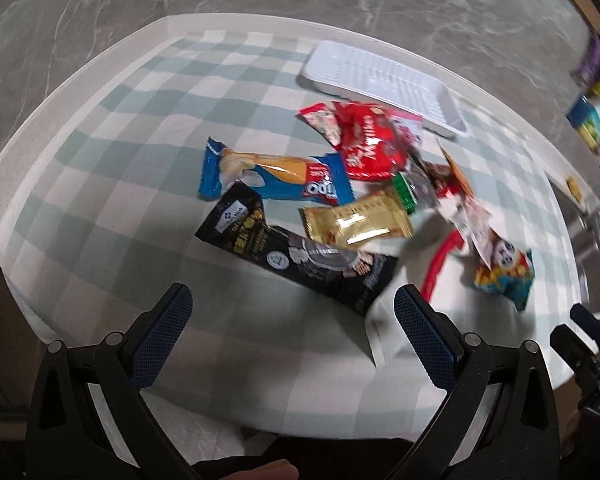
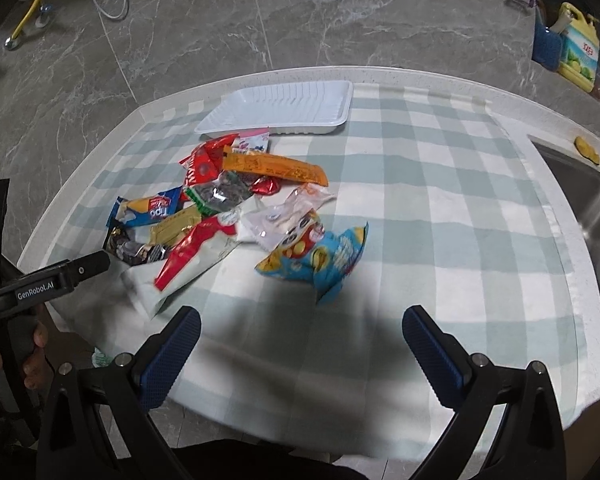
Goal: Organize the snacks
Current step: 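Grasp the black snack bag with the left tool while the right tool grasps the blue panda chip bag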
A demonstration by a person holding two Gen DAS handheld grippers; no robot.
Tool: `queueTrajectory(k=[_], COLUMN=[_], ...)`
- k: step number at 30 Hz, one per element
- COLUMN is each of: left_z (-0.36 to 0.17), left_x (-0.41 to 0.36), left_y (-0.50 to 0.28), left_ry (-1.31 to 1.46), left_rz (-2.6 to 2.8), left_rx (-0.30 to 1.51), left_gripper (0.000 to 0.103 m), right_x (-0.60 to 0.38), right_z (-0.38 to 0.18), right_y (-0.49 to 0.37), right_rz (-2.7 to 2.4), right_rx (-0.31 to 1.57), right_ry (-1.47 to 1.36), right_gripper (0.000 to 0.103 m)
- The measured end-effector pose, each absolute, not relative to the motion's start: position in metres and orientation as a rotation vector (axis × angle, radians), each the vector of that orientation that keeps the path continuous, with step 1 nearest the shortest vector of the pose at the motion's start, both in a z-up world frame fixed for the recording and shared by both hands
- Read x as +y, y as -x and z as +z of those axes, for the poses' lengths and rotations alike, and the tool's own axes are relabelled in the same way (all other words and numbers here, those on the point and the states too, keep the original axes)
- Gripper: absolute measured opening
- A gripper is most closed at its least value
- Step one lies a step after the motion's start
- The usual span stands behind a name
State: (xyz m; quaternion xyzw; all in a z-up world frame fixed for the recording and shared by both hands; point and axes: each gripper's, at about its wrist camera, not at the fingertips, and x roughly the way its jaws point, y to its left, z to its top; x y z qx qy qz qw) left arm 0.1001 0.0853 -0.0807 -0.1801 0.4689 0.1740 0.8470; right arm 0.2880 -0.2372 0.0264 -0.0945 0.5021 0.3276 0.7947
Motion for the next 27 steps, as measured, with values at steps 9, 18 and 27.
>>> queueTrajectory(k=[9, 18, 27], left_z=[-0.102, -0.137, -0.138], left_x=[0.107, 0.139, 0.145], left_y=[-0.126, -0.134, -0.145], left_ry=[0.582, 0.838, 0.788], left_rz=[0.411, 0.468, 0.414], left_rx=[1.022, 1.012, 1.059], left_gripper=[0.101, 0.101, 0.102], right_x=[-0.218, -0.183, -0.164], right_z=[0.014, -0.016, -0.037], right_y=[-0.322, -0.319, -0.317], right_rz=[0.824, 0.967, 0.952], right_rx=[1.007, 0.960, 0.983], right_ry=[0.374, 0.670, 0.800], right_gripper=[0.099, 0.084, 0.077])
